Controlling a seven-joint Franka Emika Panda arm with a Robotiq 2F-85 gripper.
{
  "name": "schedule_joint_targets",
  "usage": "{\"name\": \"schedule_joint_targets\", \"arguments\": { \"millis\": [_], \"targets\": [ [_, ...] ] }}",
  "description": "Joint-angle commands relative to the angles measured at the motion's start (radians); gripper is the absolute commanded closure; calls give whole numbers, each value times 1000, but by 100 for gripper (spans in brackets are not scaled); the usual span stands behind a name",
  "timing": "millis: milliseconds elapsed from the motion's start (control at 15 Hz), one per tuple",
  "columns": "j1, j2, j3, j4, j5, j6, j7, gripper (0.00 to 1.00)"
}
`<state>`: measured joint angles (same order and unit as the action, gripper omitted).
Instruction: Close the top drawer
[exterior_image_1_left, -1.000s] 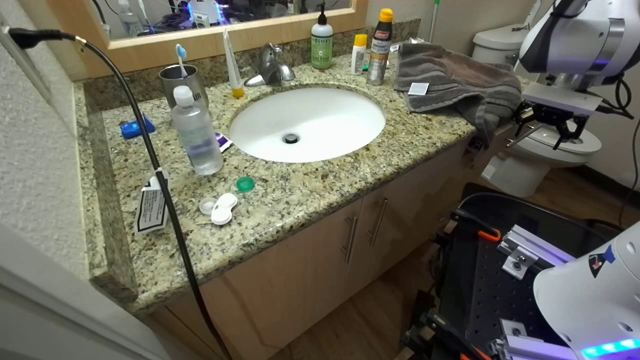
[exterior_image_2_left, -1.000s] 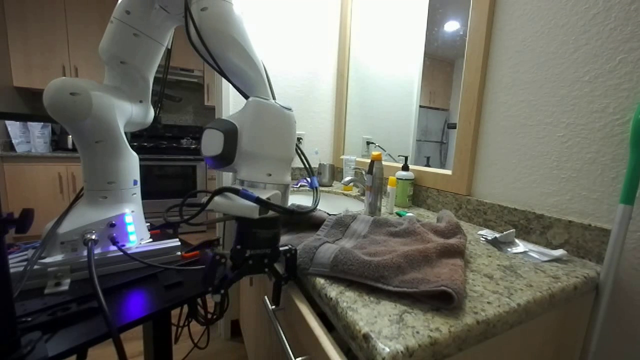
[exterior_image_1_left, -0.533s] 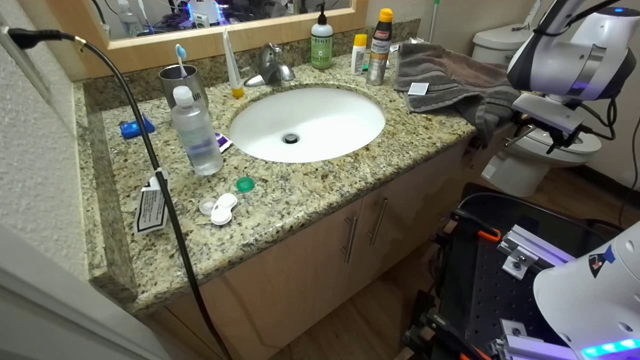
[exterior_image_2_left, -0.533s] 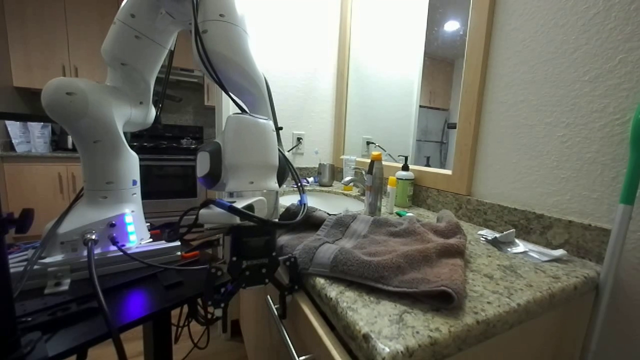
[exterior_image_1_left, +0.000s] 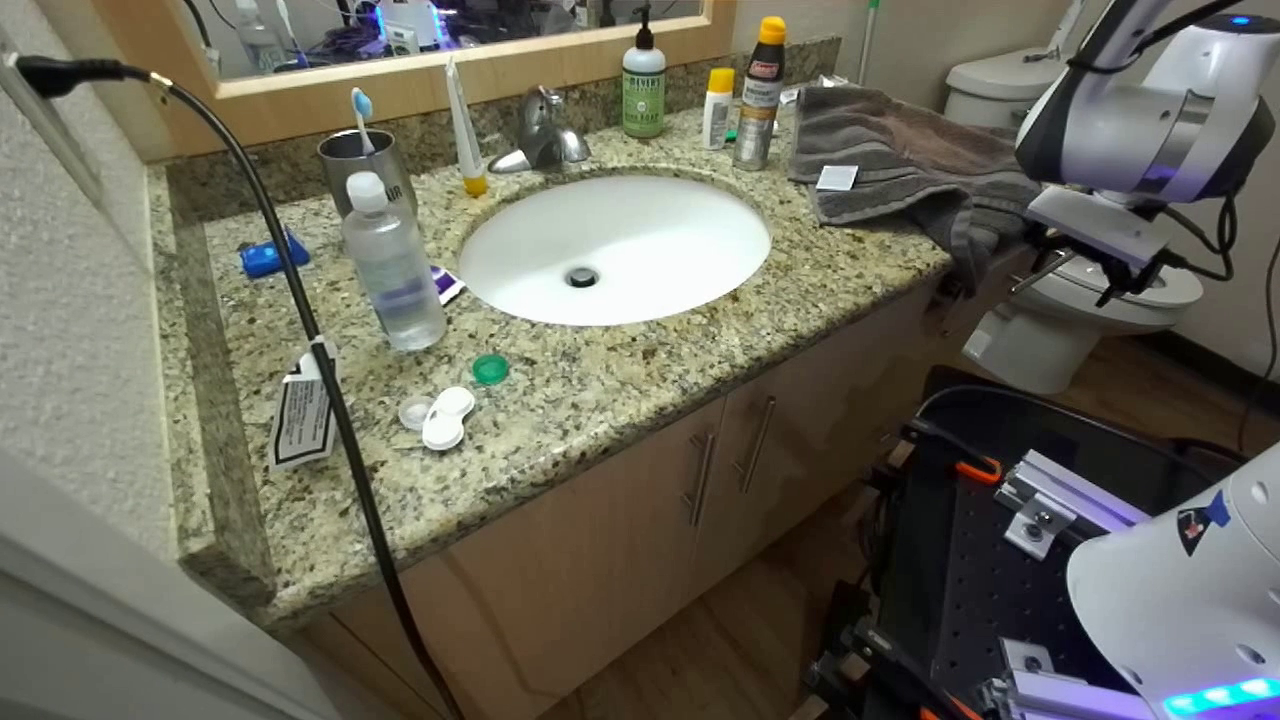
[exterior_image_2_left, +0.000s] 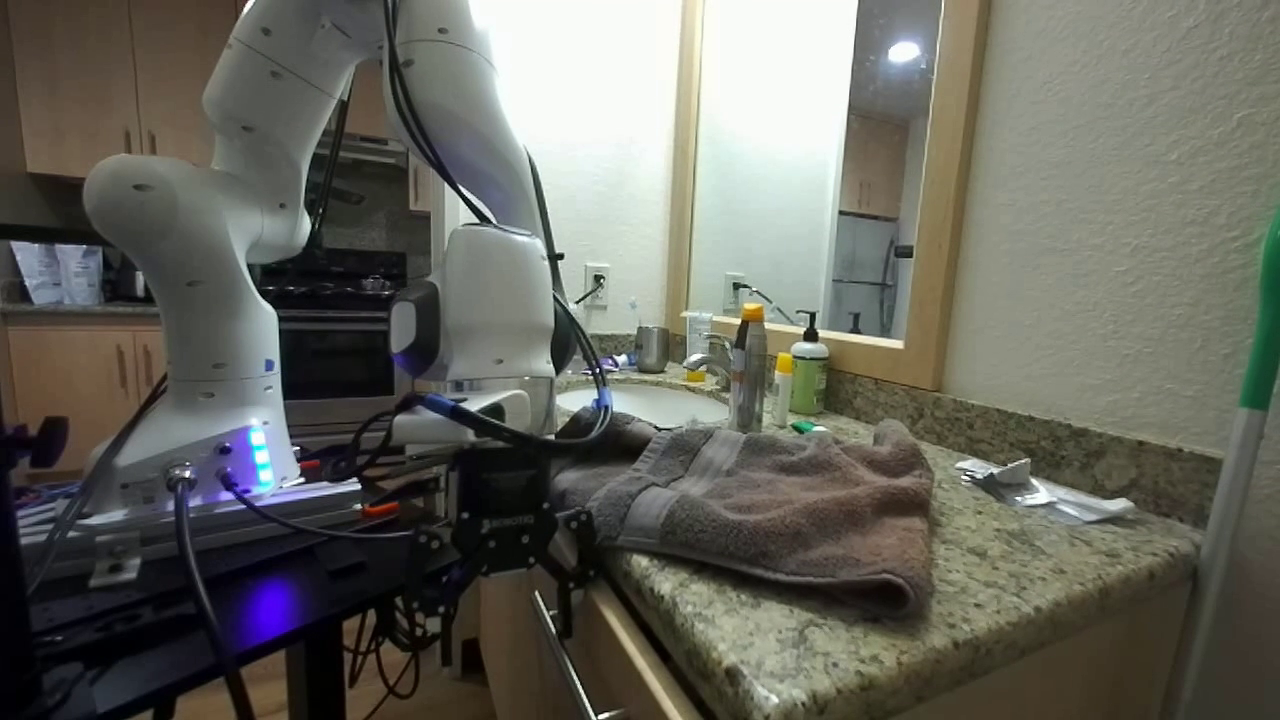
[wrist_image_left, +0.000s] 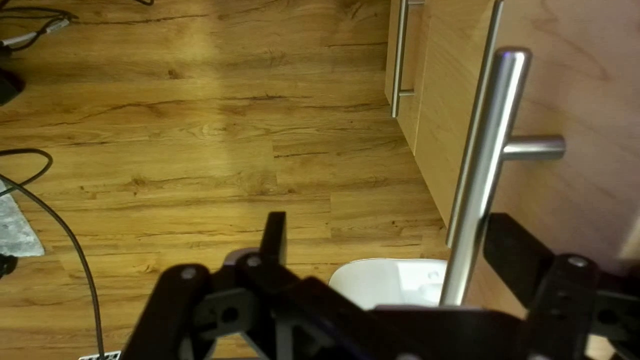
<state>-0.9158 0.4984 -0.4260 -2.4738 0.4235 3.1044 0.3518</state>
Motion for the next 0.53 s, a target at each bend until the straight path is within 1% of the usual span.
{"name": "schedule_joint_targets", "arguments": {
  "millis": [0,67,200,267,333,467],
  "targets": [
    [-20,-126,-35,-64,-28,14,-65,0],
    [-9,-148,-62,-73,-36,15,-74,0],
    [-31,-232,-84,-105,-57,13,-126,0],
    [-23,-267,-114,-117,-77,0,-145,0],
    [-1,-164,-100,-51,-53,1,-84,0],
    [-1,-199,-117,-60,-60,-5,-89,0]
  ]
}}
